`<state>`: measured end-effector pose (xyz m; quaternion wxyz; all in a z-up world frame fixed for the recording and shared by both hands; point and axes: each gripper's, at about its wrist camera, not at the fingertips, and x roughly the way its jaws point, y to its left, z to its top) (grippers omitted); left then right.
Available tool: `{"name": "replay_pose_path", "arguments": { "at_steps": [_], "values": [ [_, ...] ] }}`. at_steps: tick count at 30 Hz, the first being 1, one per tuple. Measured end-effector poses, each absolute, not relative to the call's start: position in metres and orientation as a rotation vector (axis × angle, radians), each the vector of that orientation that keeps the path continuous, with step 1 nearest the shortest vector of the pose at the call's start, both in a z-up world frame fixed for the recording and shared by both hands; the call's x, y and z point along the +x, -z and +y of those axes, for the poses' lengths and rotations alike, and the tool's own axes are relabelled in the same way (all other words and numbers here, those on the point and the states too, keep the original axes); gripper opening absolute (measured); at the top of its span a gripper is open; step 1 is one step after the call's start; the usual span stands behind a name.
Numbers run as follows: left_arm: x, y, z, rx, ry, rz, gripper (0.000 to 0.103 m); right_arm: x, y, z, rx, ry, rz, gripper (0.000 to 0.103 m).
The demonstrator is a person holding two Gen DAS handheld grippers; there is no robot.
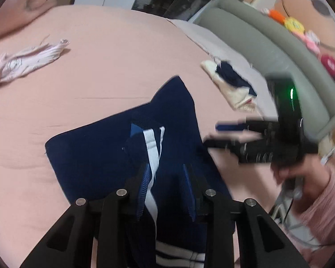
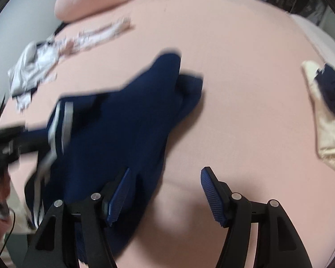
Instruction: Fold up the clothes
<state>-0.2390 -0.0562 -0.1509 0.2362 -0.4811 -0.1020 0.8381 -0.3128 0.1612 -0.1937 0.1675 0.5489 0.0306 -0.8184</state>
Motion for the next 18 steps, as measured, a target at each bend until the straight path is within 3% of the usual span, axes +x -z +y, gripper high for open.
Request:
{"name": "replay_pose_path", "arguments": {
  "at_steps": [1, 4, 10, 18],
  "values": [
    [-0.237, 0.153, -0.057, -1.329, -2.315, -0.257, 0.027, -0.316, 0.193, 0.159, 1.55, 2.322, 0.083, 0.064],
    [-0.239, 0.161, -0.09, -1.323, -2.384, -0.446, 0.028, -0.324, 0.201, 0.149, 1.582, 2.293, 0.117, 0.064],
    [-0.25, 0.179, -0.111, -1.442, -2.433, -0.485, 0.028, -0.313, 0.217, 0.133, 1.631, 2.261, 0.147, 0.064],
    [-0.248, 0.172, -0.074, -1.39, -2.282, -0.383, 0.028, -0.297, 0.226, 0.143, 1.642, 2.279, 0.154, 0.066]
  ]
}}
